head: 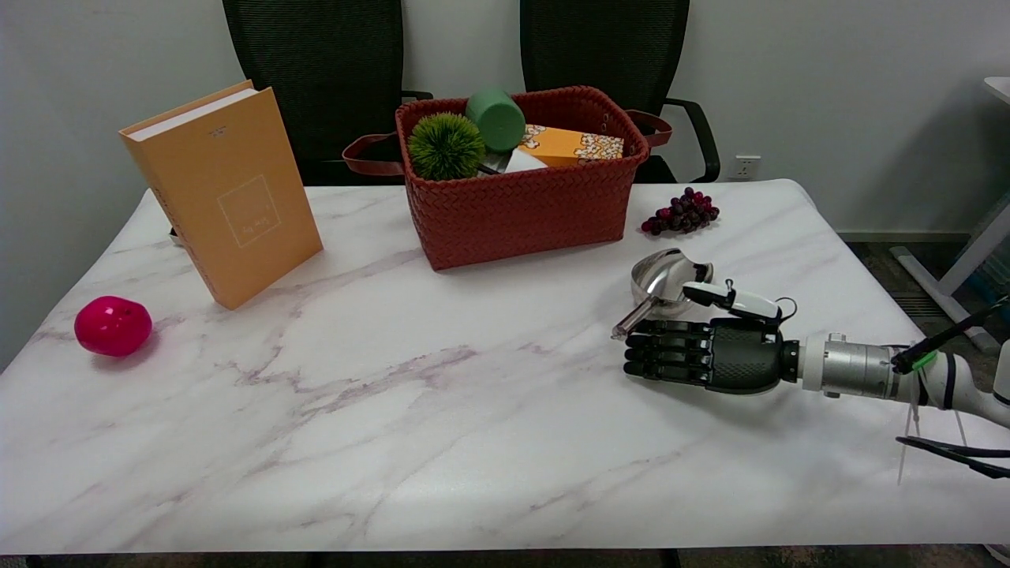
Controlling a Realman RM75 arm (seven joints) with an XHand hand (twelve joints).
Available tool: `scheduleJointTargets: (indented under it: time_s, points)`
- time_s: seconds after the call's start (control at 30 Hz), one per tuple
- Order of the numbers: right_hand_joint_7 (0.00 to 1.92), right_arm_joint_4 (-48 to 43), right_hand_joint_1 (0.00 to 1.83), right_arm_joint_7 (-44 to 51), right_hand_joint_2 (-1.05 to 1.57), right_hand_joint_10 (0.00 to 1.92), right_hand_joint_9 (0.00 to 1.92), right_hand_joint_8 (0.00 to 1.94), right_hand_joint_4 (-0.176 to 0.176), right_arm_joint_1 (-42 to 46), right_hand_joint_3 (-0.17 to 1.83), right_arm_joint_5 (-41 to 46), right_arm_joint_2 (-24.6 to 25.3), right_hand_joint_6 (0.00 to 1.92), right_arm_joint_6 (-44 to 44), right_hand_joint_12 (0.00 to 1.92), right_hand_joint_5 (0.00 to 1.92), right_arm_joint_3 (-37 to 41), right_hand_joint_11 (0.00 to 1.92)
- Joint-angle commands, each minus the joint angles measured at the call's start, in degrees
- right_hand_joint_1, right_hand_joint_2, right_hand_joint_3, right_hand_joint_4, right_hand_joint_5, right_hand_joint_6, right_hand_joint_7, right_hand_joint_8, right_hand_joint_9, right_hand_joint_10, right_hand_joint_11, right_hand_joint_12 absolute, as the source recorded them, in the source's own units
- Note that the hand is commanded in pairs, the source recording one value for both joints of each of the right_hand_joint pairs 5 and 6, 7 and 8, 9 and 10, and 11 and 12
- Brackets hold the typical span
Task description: Pick up the stainless steel scoop.
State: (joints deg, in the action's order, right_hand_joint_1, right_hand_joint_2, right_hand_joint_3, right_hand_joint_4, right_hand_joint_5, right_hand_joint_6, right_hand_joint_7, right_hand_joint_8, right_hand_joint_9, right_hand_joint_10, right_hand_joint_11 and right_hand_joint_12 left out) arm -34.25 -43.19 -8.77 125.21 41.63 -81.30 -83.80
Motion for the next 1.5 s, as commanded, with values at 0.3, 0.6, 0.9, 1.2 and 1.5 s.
scheduleJointTargets:
  time_s: [0.3, 0.6, 0.9, 1.2, 1.5]
  points:
    - [0.0, 11.0, 0.24, -1.7, 1.47, 0.0, 0.0, 0.0, 0.0, -3.4, -0.17, 2.5, 1.0, 0.0, -0.8, 0.0, 0.0, 0.2, 0.0]
    - [0.0, 11.9, 0.23, -3.3, 1.49, 0.0, 0.0, 0.0, 0.0, -6.2, -0.17, 2.3, 1.6, 0.0, -1.4, 0.0, 0.0, -0.8, 0.0]
    - [0.0, 11.8, 0.22, -4.6, 1.5, 0.0, 0.0, 0.0, 0.0, -7.5, -0.17, 2.6, 2.5, 0.0, -2.5, 0.0, 0.0, -1.4, 0.0]
    - [0.0, 11.4, 0.19, -6.3, 1.54, 0.0, 0.0, 0.0, 0.0, -8.6, -0.17, 2.5, 2.8, 0.0, -2.8, 0.0, 0.0, -4.1, 0.0]
    - [0.0, 9.6, 0.15, -6.6, 1.57, 0.0, 0.0, 0.0, 0.0, -8.4, -0.17, 2.1, 3.1, 0.0, -2.5, 0.0, 0.0, -5.4, 0.0]
